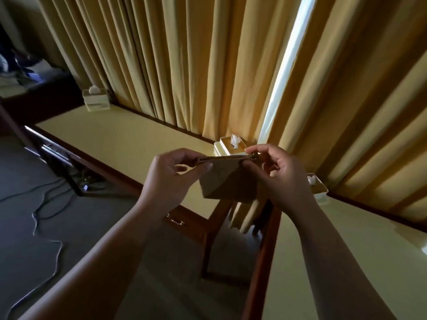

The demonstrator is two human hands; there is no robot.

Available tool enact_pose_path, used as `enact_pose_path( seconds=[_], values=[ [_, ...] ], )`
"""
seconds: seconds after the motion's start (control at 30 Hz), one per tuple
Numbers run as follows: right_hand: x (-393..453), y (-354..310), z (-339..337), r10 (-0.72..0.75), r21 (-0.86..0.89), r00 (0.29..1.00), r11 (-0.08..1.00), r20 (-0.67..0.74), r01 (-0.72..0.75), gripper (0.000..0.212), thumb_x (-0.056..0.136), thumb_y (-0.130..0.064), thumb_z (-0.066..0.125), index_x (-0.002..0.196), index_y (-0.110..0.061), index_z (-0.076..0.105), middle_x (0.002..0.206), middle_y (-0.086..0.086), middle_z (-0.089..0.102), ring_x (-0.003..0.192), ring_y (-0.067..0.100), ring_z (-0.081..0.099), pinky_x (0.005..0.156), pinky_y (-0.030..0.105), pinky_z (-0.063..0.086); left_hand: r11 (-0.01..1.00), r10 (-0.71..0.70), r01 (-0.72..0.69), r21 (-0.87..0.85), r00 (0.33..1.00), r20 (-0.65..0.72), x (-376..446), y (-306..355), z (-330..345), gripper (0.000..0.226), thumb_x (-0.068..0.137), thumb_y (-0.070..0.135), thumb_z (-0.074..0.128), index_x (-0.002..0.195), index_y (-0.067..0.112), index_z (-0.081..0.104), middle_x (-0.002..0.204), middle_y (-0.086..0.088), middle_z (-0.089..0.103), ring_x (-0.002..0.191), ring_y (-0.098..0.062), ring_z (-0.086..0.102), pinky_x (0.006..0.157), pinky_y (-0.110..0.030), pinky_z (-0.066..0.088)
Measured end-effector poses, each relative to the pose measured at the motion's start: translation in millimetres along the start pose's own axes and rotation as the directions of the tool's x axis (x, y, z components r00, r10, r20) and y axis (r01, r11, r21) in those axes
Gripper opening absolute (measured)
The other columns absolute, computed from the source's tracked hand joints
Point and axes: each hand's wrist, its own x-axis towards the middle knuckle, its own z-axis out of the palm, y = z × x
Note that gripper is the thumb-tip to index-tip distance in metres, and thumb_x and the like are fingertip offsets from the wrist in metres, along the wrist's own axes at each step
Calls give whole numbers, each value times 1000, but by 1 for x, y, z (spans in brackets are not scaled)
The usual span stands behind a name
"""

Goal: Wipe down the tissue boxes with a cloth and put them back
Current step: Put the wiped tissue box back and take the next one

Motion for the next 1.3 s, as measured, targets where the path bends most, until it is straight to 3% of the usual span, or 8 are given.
enact_pose_path(
  seconds=[0.2, 0.53, 0.67, 0.8, 0.87, 1.03, 1.2, 1.3],
  values=[
    [57, -29, 70, -90, -57, 995, 995, -45, 88, 27, 99, -31, 72, 122, -16, 73, 90, -20, 71, 74, -7, 64, 60, 7, 45, 1000, 23, -23, -10, 999, -34, 50, -15, -82, 11, 86, 23, 83, 93, 31, 79, 91, 8, 77, 88, -14, 71, 85, -50, 61],
    [184, -6, 140, -99, -194, 993, 977, -56, 87, 30, 100, -46, 69, 122, -28, 73, 99, -21, 74, 87, -2, 67, 70, 14, 50, 999, 41, -40, 17, 998, -48, 168, -80, -141, 12, 85, 24, 84, 92, 32, 81, 89, 9, 77, 89, -16, 71, 86, -54, 58],
    [245, 13, 163, -106, -179, 992, 979, -65, 93, 25, 101, -36, 70, 119, -20, 75, 93, -20, 73, 81, -2, 65, 64, 9, 47, 996, 43, -42, 76, 999, -18, 228, -103, -157, 11, 86, 24, 83, 95, 30, 80, 89, 12, 76, 89, -13, 70, 83, -51, 60],
    [305, 34, 189, -126, -195, 991, 974, -54, 113, 25, 99, -42, 70, 117, -25, 75, 90, -27, 71, 72, 14, 65, 64, 34, 58, 991, 34, -35, 127, 999, 12, 284, -128, -178, 12, 85, 28, 82, 96, 33, 79, 91, 16, 76, 92, -11, 70, 87, -52, 58],
    [331, 44, 202, -134, -179, 990, 976, -32, 126, 27, 99, -44, 71, 117, -24, 76, 91, -26, 72, 76, 14, 67, 64, 39, 61, 988, 26, -28, 149, 1000, 16, 308, -142, -189, 13, 85, 30, 82, 97, 34, 80, 92, 16, 76, 95, -12, 70, 89, -52, 57],
    [369, 62, 230, -119, -191, 992, 975, -27, 112, 29, 95, -43, 73, 113, -22, 80, 94, -19, 74, 86, -3, 66, 68, 10, 47, 971, 35, -50, 234, 997, 65, 354, -183, -213, 12, 85, 33, 81, 94, 40, 77, 92, 24, 74, 96, -2, 68, 87, -32, 51],
    [385, 90, 270, 42, -199, 999, 979, -20, -45, 22, 91, -29, 82, 112, -26, 80, 94, -28, 69, 86, -11, 62, 68, 4, 45, 959, 18, -70, 274, 982, 187, 390, -240, -227, 12, 84, 36, 81, 96, 34, 80, 90, 22, 75, 95, -2, 67, 84, -29, 49],
    [384, 108, 309, 147, -258, 989, 955, -28, -149, 22, 91, -22, 82, 112, -29, 79, 90, -30, 67, 86, -5, 61, 69, 4, 42, 938, -7, -98, 333, 954, 301, 407, -282, -238, 11, 85, 33, 80, 97, 33, 80, 92, 20, 74, 96, 0, 63, 79, -24, 45]
  ],
)
